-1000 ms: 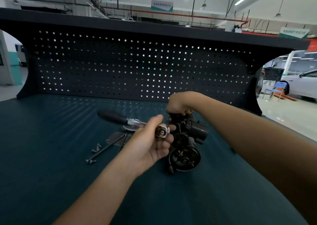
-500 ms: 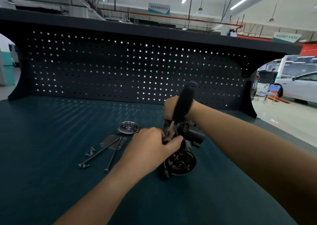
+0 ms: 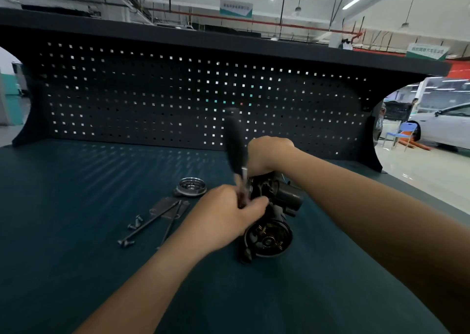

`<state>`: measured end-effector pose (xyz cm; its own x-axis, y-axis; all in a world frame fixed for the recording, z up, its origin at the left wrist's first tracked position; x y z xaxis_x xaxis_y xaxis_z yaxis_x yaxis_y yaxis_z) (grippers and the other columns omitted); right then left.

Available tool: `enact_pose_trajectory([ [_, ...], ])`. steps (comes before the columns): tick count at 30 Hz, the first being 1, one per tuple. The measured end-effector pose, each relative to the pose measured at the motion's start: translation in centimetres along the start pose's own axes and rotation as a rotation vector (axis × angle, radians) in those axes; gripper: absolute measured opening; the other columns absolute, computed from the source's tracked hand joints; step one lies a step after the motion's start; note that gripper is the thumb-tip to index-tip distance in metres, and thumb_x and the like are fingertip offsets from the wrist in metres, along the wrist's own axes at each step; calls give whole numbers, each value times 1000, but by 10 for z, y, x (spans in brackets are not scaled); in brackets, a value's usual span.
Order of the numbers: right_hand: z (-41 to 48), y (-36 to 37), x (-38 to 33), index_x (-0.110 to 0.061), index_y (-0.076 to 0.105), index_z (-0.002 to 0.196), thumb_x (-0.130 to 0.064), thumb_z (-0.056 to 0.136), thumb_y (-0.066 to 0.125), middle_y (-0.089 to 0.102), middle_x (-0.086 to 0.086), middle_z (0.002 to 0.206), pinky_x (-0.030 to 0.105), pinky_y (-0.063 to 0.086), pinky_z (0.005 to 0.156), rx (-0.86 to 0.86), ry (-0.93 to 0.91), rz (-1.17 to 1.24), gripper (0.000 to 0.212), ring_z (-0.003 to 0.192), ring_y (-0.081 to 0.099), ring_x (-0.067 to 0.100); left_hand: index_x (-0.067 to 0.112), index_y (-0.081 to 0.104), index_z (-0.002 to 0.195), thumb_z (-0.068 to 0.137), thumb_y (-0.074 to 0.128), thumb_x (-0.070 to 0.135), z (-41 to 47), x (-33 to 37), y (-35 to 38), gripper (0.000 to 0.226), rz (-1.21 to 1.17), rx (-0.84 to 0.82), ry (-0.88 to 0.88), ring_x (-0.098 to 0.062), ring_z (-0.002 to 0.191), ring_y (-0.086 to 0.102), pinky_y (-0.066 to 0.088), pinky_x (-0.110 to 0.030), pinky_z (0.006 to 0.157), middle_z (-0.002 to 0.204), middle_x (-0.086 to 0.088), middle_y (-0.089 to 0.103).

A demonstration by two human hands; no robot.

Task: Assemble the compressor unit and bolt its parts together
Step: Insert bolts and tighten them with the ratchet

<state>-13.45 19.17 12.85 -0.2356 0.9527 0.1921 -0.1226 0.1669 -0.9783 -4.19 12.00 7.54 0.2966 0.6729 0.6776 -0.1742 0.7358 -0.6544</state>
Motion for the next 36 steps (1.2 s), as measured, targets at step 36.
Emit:
enact_pose_trajectory([
  [36, 11, 8, -3, -13, 49, 75, -33, 85, 53, 52, 0, 79, 33, 43, 73, -21, -53, 61, 23, 79, 53, 22, 17, 52, 53, 86, 43, 56, -2, 4, 7, 51, -45, -57, 37, 0, 34, 48, 41, -14, 44, 37, 10, 53],
])
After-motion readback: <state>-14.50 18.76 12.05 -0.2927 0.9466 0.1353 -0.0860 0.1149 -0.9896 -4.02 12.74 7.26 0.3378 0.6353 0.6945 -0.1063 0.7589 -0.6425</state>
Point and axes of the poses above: each hand's wrist, its own z-axis towards the middle knuckle, its own y-axis out of the palm, x = y × z, the point moved 8 cm from there along z, towards the middle knuckle
